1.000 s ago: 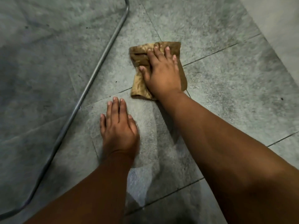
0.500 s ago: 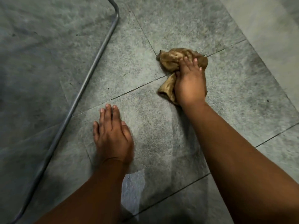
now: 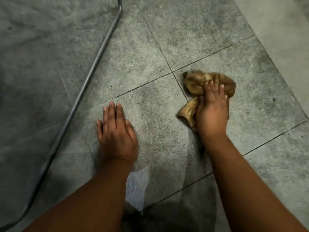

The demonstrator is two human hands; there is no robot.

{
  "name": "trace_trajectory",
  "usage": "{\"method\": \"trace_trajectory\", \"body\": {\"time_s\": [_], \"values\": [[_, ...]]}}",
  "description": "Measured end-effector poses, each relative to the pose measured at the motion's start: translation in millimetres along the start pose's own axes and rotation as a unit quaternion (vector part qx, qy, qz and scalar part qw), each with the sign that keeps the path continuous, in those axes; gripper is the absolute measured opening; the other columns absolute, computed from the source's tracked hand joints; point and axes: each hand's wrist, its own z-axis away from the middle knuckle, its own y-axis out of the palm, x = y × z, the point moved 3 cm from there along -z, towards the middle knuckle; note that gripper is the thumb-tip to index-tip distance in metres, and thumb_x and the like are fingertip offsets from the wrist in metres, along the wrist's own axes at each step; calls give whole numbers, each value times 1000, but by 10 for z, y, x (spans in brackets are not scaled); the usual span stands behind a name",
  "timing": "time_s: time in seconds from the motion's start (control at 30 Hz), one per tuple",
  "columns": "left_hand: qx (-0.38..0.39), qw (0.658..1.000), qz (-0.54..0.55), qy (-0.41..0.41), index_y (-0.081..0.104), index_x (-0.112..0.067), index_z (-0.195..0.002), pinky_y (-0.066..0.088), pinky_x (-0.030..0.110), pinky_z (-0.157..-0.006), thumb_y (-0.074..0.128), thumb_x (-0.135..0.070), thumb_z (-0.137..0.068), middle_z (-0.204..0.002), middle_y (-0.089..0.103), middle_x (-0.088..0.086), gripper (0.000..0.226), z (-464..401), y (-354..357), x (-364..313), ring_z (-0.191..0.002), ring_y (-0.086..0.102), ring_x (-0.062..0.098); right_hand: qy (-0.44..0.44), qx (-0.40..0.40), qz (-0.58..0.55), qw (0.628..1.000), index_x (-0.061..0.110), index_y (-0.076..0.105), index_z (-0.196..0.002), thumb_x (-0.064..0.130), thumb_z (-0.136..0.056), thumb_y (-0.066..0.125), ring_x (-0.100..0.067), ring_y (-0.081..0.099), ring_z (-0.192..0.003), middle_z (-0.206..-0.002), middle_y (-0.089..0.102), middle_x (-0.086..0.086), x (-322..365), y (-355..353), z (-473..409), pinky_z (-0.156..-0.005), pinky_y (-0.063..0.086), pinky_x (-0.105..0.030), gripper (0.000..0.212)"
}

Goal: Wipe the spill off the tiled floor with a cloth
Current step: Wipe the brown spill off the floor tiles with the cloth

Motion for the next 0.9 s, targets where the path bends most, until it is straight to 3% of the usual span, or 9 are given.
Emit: {"method": "trace_trajectory", "body": {"time_s": [0.13,0.23,0.57,0.9], "values": [[-11,1000,4,1,41,-13,-146,13,44,-117,36,-25,-94,-156,33,5,53,-2,11,4,-146,24,21,30,-3,5,1000,9,44,-142,18,-98,41,-34,21,-145,-152,37,-10,-117,7,-680,-118,17,-46,46],[-15,1000,13,3,41,-13,-146,13,44,-117,37,-25,-95,-155,34,6,53,0,21,3,-145,25,21,2,26,11,1000,13,43,-143,20,-98,41,-32,19,-146,-153,36,-9,-222,-46,-833,-118,18,-45,46],[6,1000,18,4,36,-13,-148,10,44,-119,36,-25,-97,-158,29,5,52,21,-11,8,-147,19,20,56,1,-15,998,8,43,-142,15,-99,45,-31,19,-146,-153,36,-8,-551,-331,803,-118,18,-48,44],[29,999,13,8,31,-15,-150,6,43,-120,33,-25,-100,-160,22,4,52,33,-28,5,-148,13,18,36,4,13,999,13,43,-143,24,-100,40,-35,19,-145,-152,37,-11,-1061,-428,-159,-117,19,-48,45]]}}
